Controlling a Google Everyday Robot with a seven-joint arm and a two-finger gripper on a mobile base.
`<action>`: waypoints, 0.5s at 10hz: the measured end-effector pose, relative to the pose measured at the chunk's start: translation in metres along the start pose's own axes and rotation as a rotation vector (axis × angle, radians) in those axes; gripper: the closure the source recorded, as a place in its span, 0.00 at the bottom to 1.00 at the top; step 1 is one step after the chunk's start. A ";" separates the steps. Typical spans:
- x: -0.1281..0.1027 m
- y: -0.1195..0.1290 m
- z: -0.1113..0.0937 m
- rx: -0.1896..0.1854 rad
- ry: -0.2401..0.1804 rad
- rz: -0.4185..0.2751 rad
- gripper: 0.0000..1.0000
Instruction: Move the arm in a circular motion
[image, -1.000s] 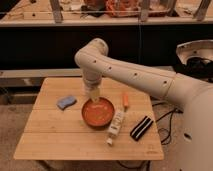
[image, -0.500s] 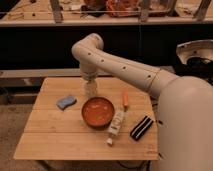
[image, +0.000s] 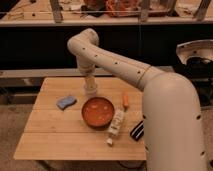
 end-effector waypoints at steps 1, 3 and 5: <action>0.009 -0.005 0.000 -0.004 0.014 0.004 0.20; 0.033 -0.013 0.000 -0.009 0.040 0.021 0.20; 0.061 -0.009 -0.001 -0.018 0.059 0.044 0.20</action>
